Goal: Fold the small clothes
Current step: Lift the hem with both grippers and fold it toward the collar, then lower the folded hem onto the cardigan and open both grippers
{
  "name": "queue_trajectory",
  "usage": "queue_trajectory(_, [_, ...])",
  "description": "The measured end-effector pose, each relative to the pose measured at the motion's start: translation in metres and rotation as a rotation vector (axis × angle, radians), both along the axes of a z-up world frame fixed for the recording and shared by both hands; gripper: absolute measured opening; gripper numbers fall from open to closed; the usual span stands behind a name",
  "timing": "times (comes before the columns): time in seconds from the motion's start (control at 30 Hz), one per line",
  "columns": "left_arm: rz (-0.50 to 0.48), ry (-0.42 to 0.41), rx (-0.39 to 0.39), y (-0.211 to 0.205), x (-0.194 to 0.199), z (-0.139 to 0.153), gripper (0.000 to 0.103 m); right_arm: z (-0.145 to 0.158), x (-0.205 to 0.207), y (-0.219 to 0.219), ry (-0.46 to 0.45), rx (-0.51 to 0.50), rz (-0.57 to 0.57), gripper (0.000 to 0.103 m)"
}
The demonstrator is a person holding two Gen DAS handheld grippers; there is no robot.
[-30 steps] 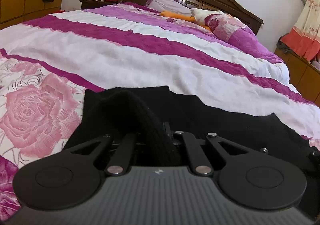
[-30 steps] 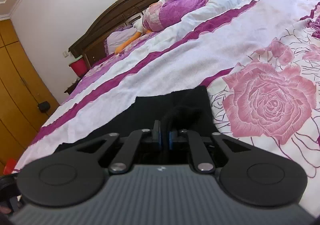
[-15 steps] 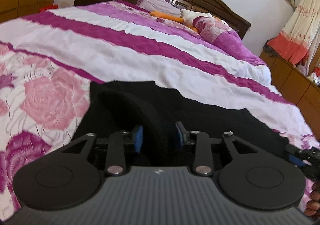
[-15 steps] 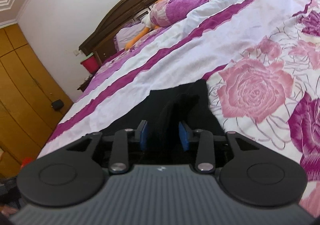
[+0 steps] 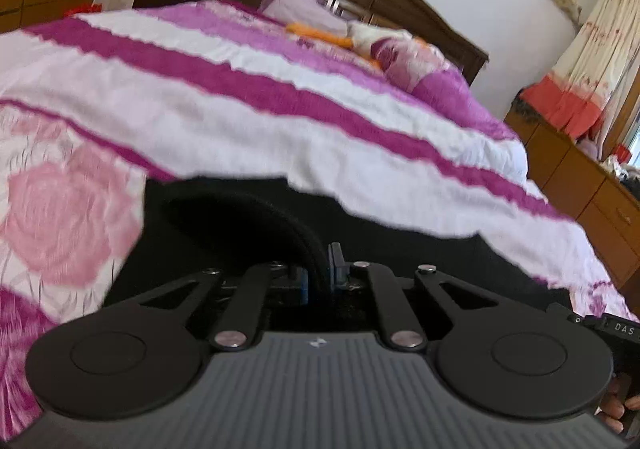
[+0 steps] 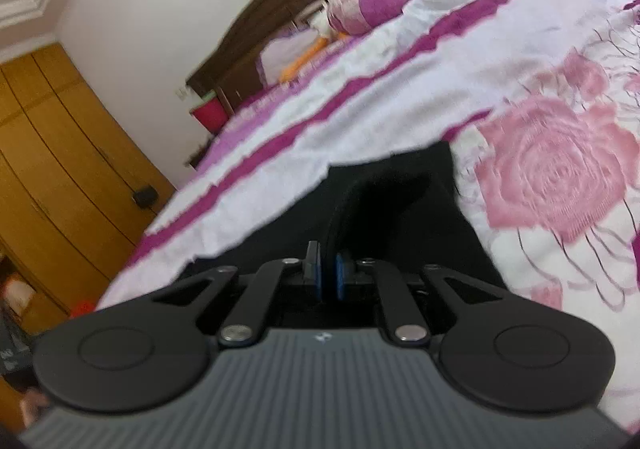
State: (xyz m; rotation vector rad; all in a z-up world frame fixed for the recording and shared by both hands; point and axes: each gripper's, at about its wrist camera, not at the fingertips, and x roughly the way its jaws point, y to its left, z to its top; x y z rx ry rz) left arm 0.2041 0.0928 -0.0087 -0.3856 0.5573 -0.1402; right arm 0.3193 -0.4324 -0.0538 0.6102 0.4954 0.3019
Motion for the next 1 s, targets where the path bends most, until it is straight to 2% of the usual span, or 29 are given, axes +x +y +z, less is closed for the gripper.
queue_trajectory(0.27, [0.051, -0.015, 0.01, 0.005, 0.045, 0.005, 0.01, 0.009, 0.037, -0.004, -0.033, 0.042, -0.061, 0.01])
queue_trajectory(0.43, [0.072, 0.025, 0.028, 0.005, 0.068, -0.009, 0.013, -0.005, 0.065, -0.001, 0.021, 0.015, -0.113, 0.013])
queue_trajectory(0.5, [0.073, 0.042, 0.017, 0.008, 0.073, -0.014, 0.016, -0.01, 0.072, 0.001, 0.041, -0.009, -0.123, 0.019])
queue_trajectory(0.6, [0.067, 0.042, 0.003, 0.011, 0.072, -0.013, 0.024, -0.008, 0.07, 0.004, 0.028, -0.036, -0.114, 0.027])
queue_trajectory(0.67, [0.074, 0.032, 0.021, 0.012, 0.068, -0.006, 0.045, -0.003, 0.066, 0.005, 0.013, -0.056, -0.118, 0.036])
queue_trajectory(0.73, [0.085, 0.009, 0.043, 0.011, 0.06, 0.003, 0.051, 0.002, 0.061, 0.004, -0.008, -0.063, -0.123, 0.042])
queue_trajectory(0.9, [0.091, -0.024, 0.101, 0.011, 0.045, 0.02, 0.052, 0.017, 0.045, 0.002, -0.054, -0.103, -0.152, 0.043])
queue_trajectory(1.0, [0.057, -0.023, 0.119, 0.007, 0.046, 0.016, 0.052, 0.02, 0.043, 0.002, -0.076, -0.107, -0.112, 0.043])
